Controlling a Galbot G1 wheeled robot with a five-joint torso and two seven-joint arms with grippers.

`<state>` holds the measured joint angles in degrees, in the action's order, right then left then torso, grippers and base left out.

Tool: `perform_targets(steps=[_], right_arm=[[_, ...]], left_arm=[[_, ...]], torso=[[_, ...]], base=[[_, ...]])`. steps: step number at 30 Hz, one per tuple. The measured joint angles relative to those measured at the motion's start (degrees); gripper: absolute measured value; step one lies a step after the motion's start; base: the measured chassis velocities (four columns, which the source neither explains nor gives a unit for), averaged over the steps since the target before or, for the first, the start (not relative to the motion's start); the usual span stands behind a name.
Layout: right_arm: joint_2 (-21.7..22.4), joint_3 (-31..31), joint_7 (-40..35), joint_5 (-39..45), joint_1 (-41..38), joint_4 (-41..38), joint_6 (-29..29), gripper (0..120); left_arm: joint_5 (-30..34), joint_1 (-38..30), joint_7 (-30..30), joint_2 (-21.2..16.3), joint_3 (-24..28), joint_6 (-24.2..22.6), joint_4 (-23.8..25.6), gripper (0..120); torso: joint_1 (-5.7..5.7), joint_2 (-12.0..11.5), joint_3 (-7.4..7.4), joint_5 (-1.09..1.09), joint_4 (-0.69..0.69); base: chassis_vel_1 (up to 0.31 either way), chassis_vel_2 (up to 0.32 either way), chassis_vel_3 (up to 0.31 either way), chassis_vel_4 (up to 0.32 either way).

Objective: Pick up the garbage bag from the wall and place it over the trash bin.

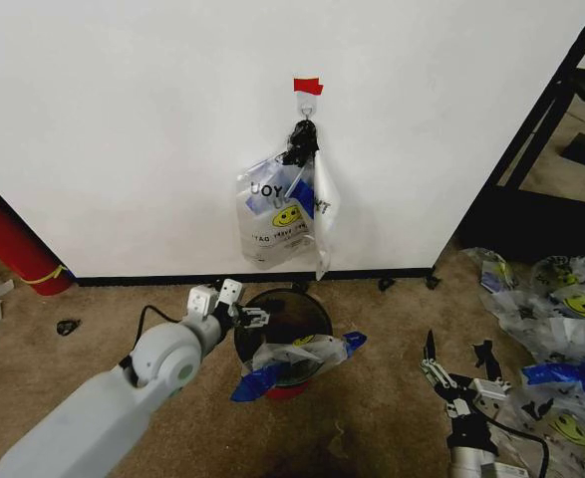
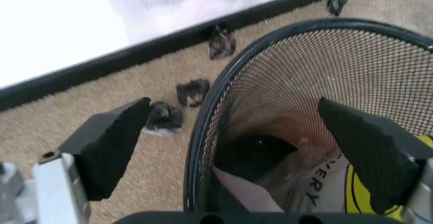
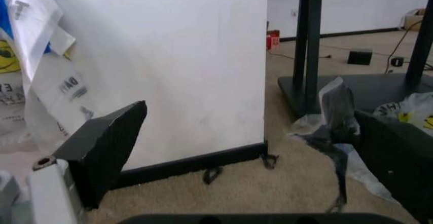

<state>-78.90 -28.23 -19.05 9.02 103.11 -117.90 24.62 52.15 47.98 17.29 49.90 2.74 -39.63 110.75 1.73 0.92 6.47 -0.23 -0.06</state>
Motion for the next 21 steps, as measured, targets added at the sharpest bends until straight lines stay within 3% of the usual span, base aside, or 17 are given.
perform_targets(steps=[10, 12, 16, 21], right_arm=[[-0.2, 0.4, -1.0, 0.0, 0.0, 0.1, -0.5, 100], [-0.2, 0.4, -1.0, 0.0, 0.0, 0.1, -0.6, 100], [-0.1, 0.8, -1.3, 0.0, 0.0, 0.0, -0.8, 100], [-0.1, 1.0, -1.7, 0.0, -0.1, 0.0, -1.1, 100]], left_arm=[[9.4, -2.2, 2.8, 0.4, 1.2, -2.8, -2.5, 60], [9.8, -2.2, 3.0, 0.4, 1.2, -2.8, -2.5, 57], [12.0, -2.2, 4.4, 0.5, 0.9, -2.8, -2.6, 39], [13.6, -1.4, 5.8, 0.4, 0.1, -2.8, -2.1, 23]], torso=[[0.0, 0.0, 0.0, 0.0, 0.01], [0.0, 0.0, 0.0, 0.0, 0.01], [0.0, 0.0, 0.0, 0.0, 0.0], [0.0, 0.0, 0.0, 0.0, 0.0]], base=[[0.0, 0.0, 0.0, 0.0], [0.0, 0.0, 0.0, 0.0], [0.0, 0.0, 0.0, 0.0], [0.0, 0.0, 0.0, 0.0]])
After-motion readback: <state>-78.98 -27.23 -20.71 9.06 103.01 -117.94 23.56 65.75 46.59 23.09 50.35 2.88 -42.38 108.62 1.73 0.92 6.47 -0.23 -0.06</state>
